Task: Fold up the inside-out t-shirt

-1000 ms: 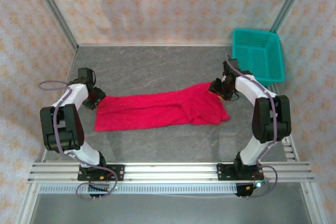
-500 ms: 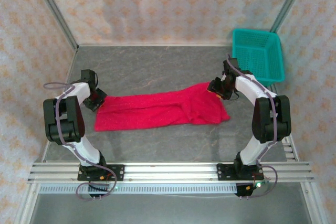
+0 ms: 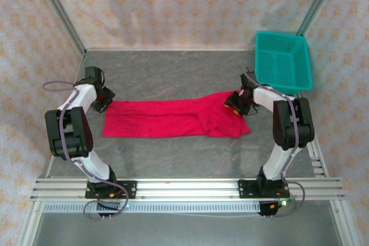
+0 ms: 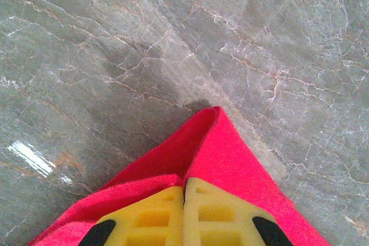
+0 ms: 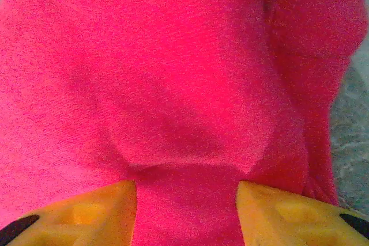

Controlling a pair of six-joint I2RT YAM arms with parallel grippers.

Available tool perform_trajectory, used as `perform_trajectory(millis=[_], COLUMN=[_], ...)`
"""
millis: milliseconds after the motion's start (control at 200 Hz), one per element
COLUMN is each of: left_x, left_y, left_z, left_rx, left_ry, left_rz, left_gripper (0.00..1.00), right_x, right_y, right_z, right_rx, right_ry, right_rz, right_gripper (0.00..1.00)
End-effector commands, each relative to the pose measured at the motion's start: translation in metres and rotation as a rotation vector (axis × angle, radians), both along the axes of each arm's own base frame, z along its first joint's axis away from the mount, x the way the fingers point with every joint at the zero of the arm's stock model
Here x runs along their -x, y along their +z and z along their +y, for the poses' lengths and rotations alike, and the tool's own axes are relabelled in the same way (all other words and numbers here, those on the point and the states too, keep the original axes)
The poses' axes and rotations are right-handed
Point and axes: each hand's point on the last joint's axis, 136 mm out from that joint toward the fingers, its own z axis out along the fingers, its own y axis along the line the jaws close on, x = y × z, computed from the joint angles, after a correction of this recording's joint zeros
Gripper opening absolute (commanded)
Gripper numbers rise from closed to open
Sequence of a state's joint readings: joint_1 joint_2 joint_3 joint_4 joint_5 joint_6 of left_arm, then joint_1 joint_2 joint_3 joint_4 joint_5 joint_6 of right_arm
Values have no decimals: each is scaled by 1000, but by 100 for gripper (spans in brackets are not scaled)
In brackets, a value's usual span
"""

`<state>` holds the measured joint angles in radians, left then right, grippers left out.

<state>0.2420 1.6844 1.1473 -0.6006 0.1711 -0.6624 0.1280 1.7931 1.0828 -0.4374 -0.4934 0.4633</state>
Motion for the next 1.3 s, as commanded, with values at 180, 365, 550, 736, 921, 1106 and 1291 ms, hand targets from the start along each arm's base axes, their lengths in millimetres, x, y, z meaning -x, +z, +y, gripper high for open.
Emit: perform_trajectory(millis=[180, 365, 550, 736, 921, 1106, 1291], left_x=[-10, -14, -3, -6, -14, -6, 16], left_y=[-10, -2, 43, 67, 27, -12, -39], left_z=[18, 20, 3, -56, -98, -83, -41], left_rx=[-84, -109, -277, -277, -76, -29, -1], left_ry=[-11, -11, -74, -209, -271, -239, -132], left_rz=[93, 82, 60, -53, -66, 21, 92], left_gripper=[10, 45, 49, 48, 47, 47, 47], right_x=[-2, 4, 9, 10, 22, 56, 92], right_y=[24, 35, 60, 66, 36, 14, -10], right_z=[-25, -30, 32, 97, 102, 77, 42], right_rx=[166, 208, 33, -164, -162, -68, 54], right_ry=[14, 15, 83, 132, 95, 89, 86], right_rz=[-36, -56, -155, -160, -71, -21, 54], right_gripper=[56, 66, 67, 67, 66, 66, 67])
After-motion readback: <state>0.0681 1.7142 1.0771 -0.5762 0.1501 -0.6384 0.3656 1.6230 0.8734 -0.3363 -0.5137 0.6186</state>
